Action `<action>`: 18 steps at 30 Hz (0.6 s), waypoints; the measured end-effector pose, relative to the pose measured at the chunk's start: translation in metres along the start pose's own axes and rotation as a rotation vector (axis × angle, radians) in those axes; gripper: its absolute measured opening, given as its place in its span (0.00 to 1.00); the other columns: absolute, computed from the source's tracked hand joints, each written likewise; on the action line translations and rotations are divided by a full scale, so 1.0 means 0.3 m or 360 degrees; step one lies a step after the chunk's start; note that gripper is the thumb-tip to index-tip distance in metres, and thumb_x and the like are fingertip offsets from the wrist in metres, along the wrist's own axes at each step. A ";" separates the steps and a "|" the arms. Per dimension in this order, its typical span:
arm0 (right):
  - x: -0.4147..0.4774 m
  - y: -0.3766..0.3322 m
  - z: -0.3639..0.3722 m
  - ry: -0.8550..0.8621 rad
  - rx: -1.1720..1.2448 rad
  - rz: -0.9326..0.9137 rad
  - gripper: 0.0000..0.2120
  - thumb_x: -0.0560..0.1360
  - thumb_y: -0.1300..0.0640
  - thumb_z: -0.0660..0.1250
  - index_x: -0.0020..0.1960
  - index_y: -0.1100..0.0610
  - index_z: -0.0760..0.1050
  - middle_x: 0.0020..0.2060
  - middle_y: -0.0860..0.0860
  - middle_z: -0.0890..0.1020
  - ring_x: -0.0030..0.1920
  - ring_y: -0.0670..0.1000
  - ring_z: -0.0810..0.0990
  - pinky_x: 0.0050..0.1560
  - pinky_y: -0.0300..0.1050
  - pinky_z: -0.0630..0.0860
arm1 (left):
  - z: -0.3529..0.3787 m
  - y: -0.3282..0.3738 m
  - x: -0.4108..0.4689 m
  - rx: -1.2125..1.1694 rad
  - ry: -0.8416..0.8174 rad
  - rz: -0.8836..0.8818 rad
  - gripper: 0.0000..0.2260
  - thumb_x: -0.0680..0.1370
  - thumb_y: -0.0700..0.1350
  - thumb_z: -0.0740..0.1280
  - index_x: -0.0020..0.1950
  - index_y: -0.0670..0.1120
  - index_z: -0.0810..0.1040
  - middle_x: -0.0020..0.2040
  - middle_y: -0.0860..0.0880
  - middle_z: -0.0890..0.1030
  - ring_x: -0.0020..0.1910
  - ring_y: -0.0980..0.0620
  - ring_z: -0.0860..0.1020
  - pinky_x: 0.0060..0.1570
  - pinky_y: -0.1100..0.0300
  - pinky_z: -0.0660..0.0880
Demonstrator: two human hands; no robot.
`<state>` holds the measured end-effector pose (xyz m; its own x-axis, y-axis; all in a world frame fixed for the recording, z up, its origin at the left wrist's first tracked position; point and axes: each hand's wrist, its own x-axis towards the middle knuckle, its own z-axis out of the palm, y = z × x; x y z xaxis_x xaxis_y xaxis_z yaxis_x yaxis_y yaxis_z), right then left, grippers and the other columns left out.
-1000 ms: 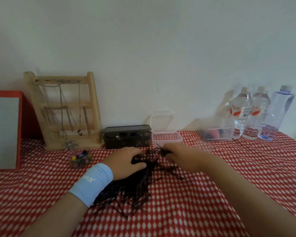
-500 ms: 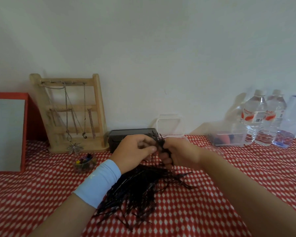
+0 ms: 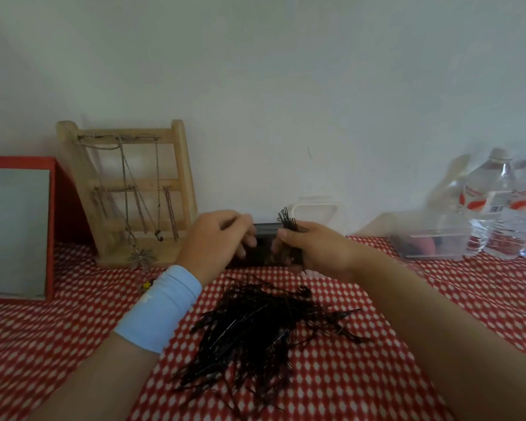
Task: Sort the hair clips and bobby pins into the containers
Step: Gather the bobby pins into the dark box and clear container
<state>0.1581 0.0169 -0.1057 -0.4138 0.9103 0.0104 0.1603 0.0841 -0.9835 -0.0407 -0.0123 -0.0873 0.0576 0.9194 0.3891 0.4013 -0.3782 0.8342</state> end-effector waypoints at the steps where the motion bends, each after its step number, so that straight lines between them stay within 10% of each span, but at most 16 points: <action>1: 0.002 -0.003 -0.002 -0.0051 0.0059 0.0000 0.12 0.85 0.55 0.58 0.52 0.64 0.74 0.42 0.58 0.80 0.38 0.53 0.74 0.35 0.45 0.71 | -0.007 0.005 0.014 0.0007 0.0059 0.0083 0.09 0.80 0.47 0.65 0.42 0.47 0.82 0.38 0.51 0.85 0.36 0.53 0.82 0.41 0.60 0.74; 6: 0.001 -0.013 0.010 -0.0292 0.0192 -0.0035 0.12 0.85 0.57 0.56 0.47 0.62 0.73 0.36 0.56 0.77 0.37 0.53 0.74 0.42 0.48 0.71 | 0.040 0.053 0.066 0.0139 -0.0337 0.0265 0.15 0.77 0.51 0.69 0.64 0.56 0.77 0.60 0.61 0.80 0.59 0.66 0.76 0.58 0.67 0.73; 13: -0.022 0.003 -0.028 -0.0430 0.0475 0.0066 0.04 0.83 0.61 0.58 0.50 0.58 0.68 0.34 0.51 0.69 0.34 0.49 0.69 0.37 0.42 0.67 | 0.091 0.064 0.150 0.0075 -0.0518 0.0258 0.13 0.75 0.38 0.72 0.58 0.48 0.82 0.51 0.55 0.85 0.51 0.59 0.82 0.52 0.67 0.77; 18: -0.035 0.018 -0.067 -0.0641 0.0775 0.0216 0.16 0.80 0.42 0.55 0.49 0.56 0.68 0.37 0.51 0.66 0.35 0.50 0.65 0.38 0.43 0.63 | 0.097 0.042 0.166 0.0017 -0.0613 0.0336 0.12 0.74 0.34 0.72 0.55 0.45 0.84 0.46 0.50 0.86 0.38 0.53 0.84 0.45 0.63 0.79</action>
<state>0.1814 0.0159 -0.1074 -0.7377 0.6684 -0.0952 -0.1511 -0.3009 -0.9416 -0.0062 0.0319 -0.0687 0.4751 0.7962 0.3746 0.3538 -0.5626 0.7472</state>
